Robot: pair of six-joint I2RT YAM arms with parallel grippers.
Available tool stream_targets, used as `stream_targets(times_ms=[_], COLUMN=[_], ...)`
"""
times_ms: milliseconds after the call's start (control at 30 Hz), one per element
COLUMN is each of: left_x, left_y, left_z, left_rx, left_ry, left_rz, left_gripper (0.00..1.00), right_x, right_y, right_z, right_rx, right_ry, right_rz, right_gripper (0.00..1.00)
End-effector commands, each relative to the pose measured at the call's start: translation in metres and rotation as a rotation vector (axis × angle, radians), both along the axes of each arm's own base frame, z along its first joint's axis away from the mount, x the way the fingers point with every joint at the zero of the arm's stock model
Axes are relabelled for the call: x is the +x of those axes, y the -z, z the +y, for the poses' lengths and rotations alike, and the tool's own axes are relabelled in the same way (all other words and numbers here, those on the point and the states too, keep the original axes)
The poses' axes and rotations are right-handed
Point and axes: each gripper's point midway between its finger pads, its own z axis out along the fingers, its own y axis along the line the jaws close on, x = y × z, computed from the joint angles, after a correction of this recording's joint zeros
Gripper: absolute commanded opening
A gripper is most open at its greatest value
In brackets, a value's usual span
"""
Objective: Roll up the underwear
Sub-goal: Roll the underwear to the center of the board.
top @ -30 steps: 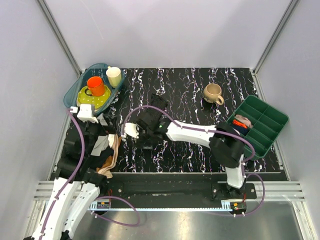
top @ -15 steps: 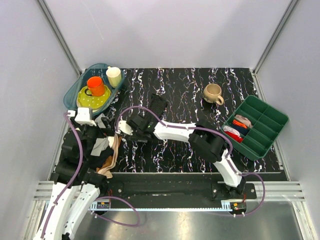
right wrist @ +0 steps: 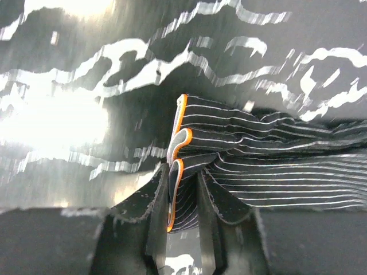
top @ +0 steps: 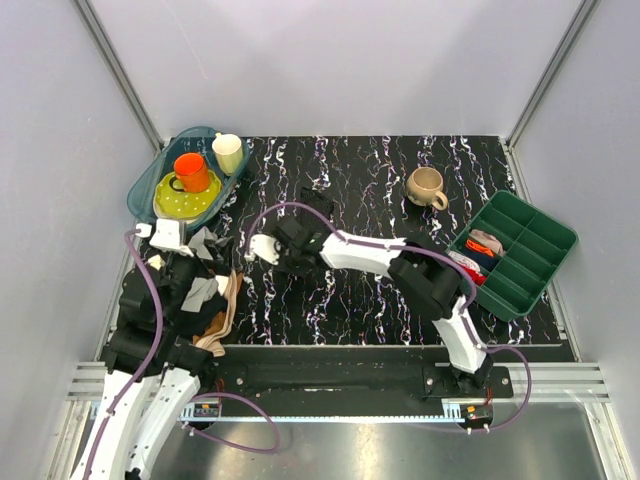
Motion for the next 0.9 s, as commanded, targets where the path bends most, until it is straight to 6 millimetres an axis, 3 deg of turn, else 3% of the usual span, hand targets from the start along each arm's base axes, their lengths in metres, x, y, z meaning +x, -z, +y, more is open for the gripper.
stream_targets(times_ms=[0,33,67,133,167,267,367,467,500,567,600,633,700,767,800,867], left_x=[-0.005,-0.01,-0.012,-0.024,-0.028,-0.05,-0.065,-0.078,-0.091,-0.089,-0.101,-0.094,-0.109,-0.104,-0.12,-0.112], left_y=[-0.024,-0.026,-0.03,-0.034,-0.036,-0.037,-0.035,-0.025,-0.022,-0.009,-0.003,0.009,0.022,0.043,0.051,0.08], left_z=[-0.03,-0.041,-0.047,-0.064,-0.072,-0.101,-0.123,-0.141,-0.153,-0.161,-0.172,-0.178,-0.195,-0.21,-0.223,-0.237], left_rx=[0.0,-0.003,-0.007,-0.012,-0.013,-0.026,-0.044,-0.036,-0.035,0.004,0.015,0.042,0.093,0.176,0.232,0.361], left_ry=[0.18,0.252,0.286,0.403,0.454,0.673,0.828,0.916,0.981,0.969,1.027,1.003,1.07,1.046,1.108,1.057], left_rz=[-0.136,-0.148,-0.172,-0.204,-0.235,-0.274,-0.27,-0.242,-0.233,-0.184,-0.16,-0.105,-0.062,-0.012,-0.024,0.011], left_gripper=[0.99,0.99,0.99,0.99,0.99,0.94,0.85,0.82,0.82,0.82,0.82,0.82,0.8,0.8,0.81,0.84], right_x=[-0.066,-0.074,-0.096,-0.111,-0.131,-0.157,-0.168,-0.162,-0.158,-0.154,-0.147,-0.146,-0.141,-0.136,-0.134,-0.13], right_y=[0.011,0.007,0.007,-0.008,-0.008,-0.018,-0.022,-0.033,-0.036,-0.041,-0.041,-0.036,-0.032,-0.03,-0.025,-0.024], right_z=[-0.083,-0.092,-0.107,-0.122,-0.138,-0.168,-0.188,-0.192,-0.193,-0.191,-0.193,-0.193,-0.194,-0.194,-0.195,-0.195], right_rx=[-0.108,-0.108,-0.123,-0.118,-0.147,-0.188,-0.185,-0.106,-0.082,-0.038,-0.015,-0.016,-0.019,-0.019,-0.02,-0.024], right_ry=[-0.059,-0.097,-0.121,-0.185,-0.199,-0.24,-0.243,-0.234,-0.23,-0.245,-0.232,-0.24,-0.238,-0.245,-0.242,-0.241], right_rz=[0.427,0.461,0.547,0.571,0.646,0.756,0.858,0.96,0.981,1.056,1.073,1.096,1.13,1.139,1.155,1.165], right_gripper=[0.25,0.25,0.24,0.25,0.25,0.25,0.25,0.25,0.25,0.25,0.25,0.25,0.27,0.27,0.27,0.27])
